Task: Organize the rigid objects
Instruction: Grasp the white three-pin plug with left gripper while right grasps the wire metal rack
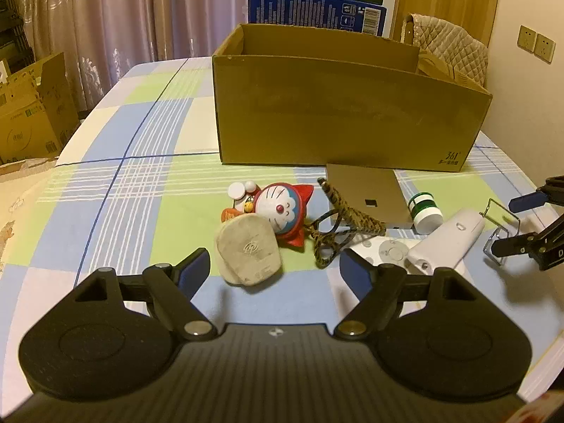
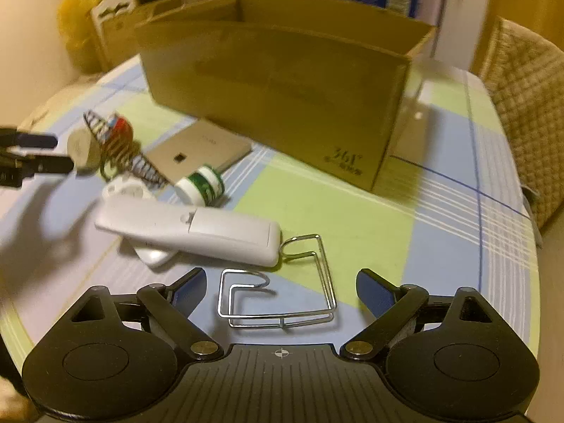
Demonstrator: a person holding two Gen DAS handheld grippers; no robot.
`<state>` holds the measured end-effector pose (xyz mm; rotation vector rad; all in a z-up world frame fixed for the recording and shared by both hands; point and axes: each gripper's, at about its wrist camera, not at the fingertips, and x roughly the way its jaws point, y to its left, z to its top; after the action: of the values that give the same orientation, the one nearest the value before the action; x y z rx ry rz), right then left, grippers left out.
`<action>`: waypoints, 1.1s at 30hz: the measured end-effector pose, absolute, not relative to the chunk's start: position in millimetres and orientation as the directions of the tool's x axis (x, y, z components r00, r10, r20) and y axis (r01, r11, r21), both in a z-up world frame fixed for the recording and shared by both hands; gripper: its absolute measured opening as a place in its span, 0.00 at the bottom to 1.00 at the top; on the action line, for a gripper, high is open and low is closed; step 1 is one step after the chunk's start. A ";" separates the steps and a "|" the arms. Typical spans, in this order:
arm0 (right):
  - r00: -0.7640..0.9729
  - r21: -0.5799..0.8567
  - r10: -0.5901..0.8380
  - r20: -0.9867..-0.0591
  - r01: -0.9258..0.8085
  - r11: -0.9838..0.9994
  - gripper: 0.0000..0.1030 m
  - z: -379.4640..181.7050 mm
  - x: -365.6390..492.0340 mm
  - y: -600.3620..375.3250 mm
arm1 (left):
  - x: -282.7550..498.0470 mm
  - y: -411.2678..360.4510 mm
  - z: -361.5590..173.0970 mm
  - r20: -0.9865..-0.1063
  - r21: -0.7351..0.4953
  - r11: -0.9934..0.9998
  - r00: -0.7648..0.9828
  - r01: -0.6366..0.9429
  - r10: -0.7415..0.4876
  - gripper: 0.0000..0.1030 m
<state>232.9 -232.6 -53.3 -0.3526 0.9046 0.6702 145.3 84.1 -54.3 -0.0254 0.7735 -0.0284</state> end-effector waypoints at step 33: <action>0.689 0.164 0.374 -0.621 -0.352 0.921 0.63 6.0 206.9 -222.7 | 168.1 95.2 -76.3 -0.691 0.005 0.998 0.722 -0.061 0.047 0.58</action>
<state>206.9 -222.7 6.0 0.0326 0.7023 0.4061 168.1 95.2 -76.3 -0.0188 0.7625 0.0593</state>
